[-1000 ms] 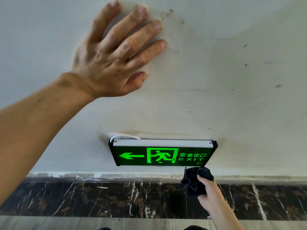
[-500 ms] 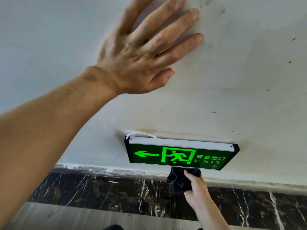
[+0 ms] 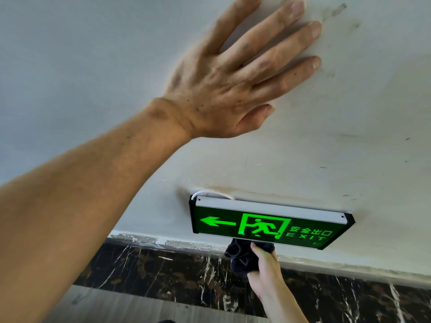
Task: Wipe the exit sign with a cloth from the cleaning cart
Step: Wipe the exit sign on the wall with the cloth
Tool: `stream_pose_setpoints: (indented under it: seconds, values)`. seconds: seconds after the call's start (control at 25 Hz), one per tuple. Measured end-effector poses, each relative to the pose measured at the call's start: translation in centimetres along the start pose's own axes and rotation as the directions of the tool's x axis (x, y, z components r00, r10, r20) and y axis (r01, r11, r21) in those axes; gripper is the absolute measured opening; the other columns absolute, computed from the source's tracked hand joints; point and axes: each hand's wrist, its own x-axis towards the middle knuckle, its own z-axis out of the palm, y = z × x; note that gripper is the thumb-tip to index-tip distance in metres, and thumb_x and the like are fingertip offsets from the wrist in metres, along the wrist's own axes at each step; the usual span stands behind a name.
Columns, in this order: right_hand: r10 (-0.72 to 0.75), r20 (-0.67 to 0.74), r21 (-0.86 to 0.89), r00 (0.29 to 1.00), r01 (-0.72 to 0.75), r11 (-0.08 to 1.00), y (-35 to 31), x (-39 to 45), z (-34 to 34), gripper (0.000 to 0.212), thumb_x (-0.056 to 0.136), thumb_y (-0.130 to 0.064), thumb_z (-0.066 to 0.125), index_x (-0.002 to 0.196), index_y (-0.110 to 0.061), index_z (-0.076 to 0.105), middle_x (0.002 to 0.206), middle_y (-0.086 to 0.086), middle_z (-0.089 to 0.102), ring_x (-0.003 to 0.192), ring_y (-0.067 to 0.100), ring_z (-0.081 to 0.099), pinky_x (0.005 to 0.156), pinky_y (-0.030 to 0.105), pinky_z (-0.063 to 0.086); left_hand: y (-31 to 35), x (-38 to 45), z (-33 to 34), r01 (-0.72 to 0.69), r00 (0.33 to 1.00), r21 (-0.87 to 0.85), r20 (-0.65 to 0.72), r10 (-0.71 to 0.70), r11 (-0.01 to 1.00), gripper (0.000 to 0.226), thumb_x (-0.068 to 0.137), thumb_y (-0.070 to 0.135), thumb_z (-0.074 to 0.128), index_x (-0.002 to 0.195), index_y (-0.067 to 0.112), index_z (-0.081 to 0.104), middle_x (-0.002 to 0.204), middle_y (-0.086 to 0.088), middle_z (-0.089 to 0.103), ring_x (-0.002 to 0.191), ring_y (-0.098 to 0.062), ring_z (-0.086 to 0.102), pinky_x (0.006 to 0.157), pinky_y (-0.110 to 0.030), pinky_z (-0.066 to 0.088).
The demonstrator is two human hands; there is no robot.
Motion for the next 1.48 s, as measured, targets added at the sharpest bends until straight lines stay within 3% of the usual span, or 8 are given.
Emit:
stream_pose_setpoints:
  seconds: [0.16, 0.36, 0.64, 0.88, 1.0, 1.12, 1.24, 1.48]
  values:
    - [0.008, -0.018, -0.096, 1.0, -0.01, 0.995, -0.3, -0.6, 0.1, 0.028, 0.091, 0.009, 0.05, 0.105, -0.014, 0.059, 0.109, 0.021, 0.063, 0.101, 0.04, 0.057, 0.097, 0.059, 0.043, 0.2, 0.1, 0.1, 0.003, 1.0, -0.009, -0.018, -0.003, 1.0, 0.064, 0.091, 0.038, 0.05, 0.15, 0.016, 0.041, 0.151, -0.009, 0.035, 0.138, -0.036, 0.04, 0.112, -0.059, 0.028]
    - [0.095, 0.0, -0.231, 0.995, -0.093, 0.969, 1.0, -1.4, 1.3, 0.025, 0.087, 0.011, 0.056, 0.102, -0.008, 0.06, 0.113, 0.027, 0.064, 0.099, 0.042, 0.06, 0.081, 0.052, 0.048, 0.1, 0.0, 0.3, 0.012, 0.999, -0.011, -0.029, -0.013, 1.0, 0.062, 0.092, 0.038, 0.049, 0.15, 0.017, 0.04, 0.151, -0.009, 0.035, 0.138, -0.036, 0.039, 0.112, -0.059, 0.028]
    - [0.203, 0.078, -0.213, 0.976, -0.183, 0.96, 4.6, -1.8, 4.9, 0.033, 0.087, 0.013, 0.054, 0.113, -0.006, 0.06, 0.11, 0.024, 0.066, 0.098, 0.041, 0.062, 0.074, 0.048, 0.05, 0.1, 0.2, 0.2, 0.01, 1.0, -0.011, -0.028, -0.01, 1.0, 0.061, 0.09, 0.037, 0.053, 0.148, 0.017, 0.045, 0.149, -0.01, 0.041, 0.136, -0.036, 0.043, 0.112, -0.058, 0.028]
    - [0.274, 0.122, -0.318, 0.954, -0.224, 0.921, 6.5, -1.9, 7.1, 0.029, 0.085, 0.013, 0.057, 0.108, -0.005, 0.061, 0.107, 0.025, 0.068, 0.096, 0.04, 0.064, 0.081, 0.051, 0.05, 0.2, 0.2, 0.2, 0.011, 0.999, -0.014, -0.037, -0.012, 1.0, 0.059, 0.09, 0.036, 0.053, 0.146, 0.017, 0.048, 0.146, -0.01, 0.05, 0.134, -0.035, 0.046, 0.112, -0.058, 0.03]
    - [0.337, 0.181, -0.475, 0.924, -0.217, 0.852, 7.0, -2.0, 7.5, 0.033, 0.084, 0.013, 0.057, 0.11, -0.006, 0.062, 0.109, 0.026, 0.069, 0.104, 0.043, 0.064, 0.096, 0.057, 0.047, 0.2, 0.2, 0.2, 0.015, 0.999, -0.021, -0.036, -0.016, 1.0, 0.06, 0.089, 0.036, 0.053, 0.146, 0.018, 0.048, 0.147, -0.009, 0.047, 0.135, -0.035, 0.045, 0.112, -0.057, 0.029]
    - [0.447, 0.262, -0.687, 0.855, -0.161, 0.709, 6.7, -2.8, 6.2, 0.035, 0.08, 0.014, 0.06, 0.108, -0.007, 0.067, 0.105, 0.024, 0.073, 0.097, 0.041, 0.069, 0.085, 0.048, 0.056, 0.2, 0.3, 0.2, 0.012, 1.0, -0.022, -0.023, -0.012, 1.0, 0.06, 0.09, 0.036, 0.051, 0.147, 0.019, 0.046, 0.148, -0.007, 0.038, 0.136, -0.035, 0.044, 0.112, -0.057, 0.028]
    - [0.304, 0.245, -0.579, 0.921, -0.112, 0.808, 5.9, -3.1, 3.0, 0.037, 0.08, 0.016, 0.062, 0.112, -0.003, 0.065, 0.106, 0.027, 0.072, 0.099, 0.044, 0.069, 0.092, 0.054, 0.053, 0.2, 0.2, 0.0, 0.006, 1.0, -0.004, -0.021, -0.006, 1.0, 0.062, 0.089, 0.036, 0.053, 0.147, 0.017, 0.045, 0.148, -0.009, 0.038, 0.136, -0.035, 0.044, 0.112, -0.058, 0.029]
    - [-0.073, -0.054, -0.207, 0.996, 0.06, 0.977, -1.2, -4.3, -5.1, 0.04, 0.08, 0.014, 0.064, 0.117, -0.001, 0.06, 0.114, 0.033, 0.066, 0.106, 0.05, 0.063, 0.099, 0.066, 0.043, 0.0, 0.1, -0.2, -0.007, 0.999, 0.01, -0.033, 0.008, 1.0, 0.062, 0.091, 0.036, 0.054, 0.149, 0.015, 0.044, 0.15, -0.011, 0.038, 0.137, -0.037, 0.041, 0.111, -0.06, 0.029]
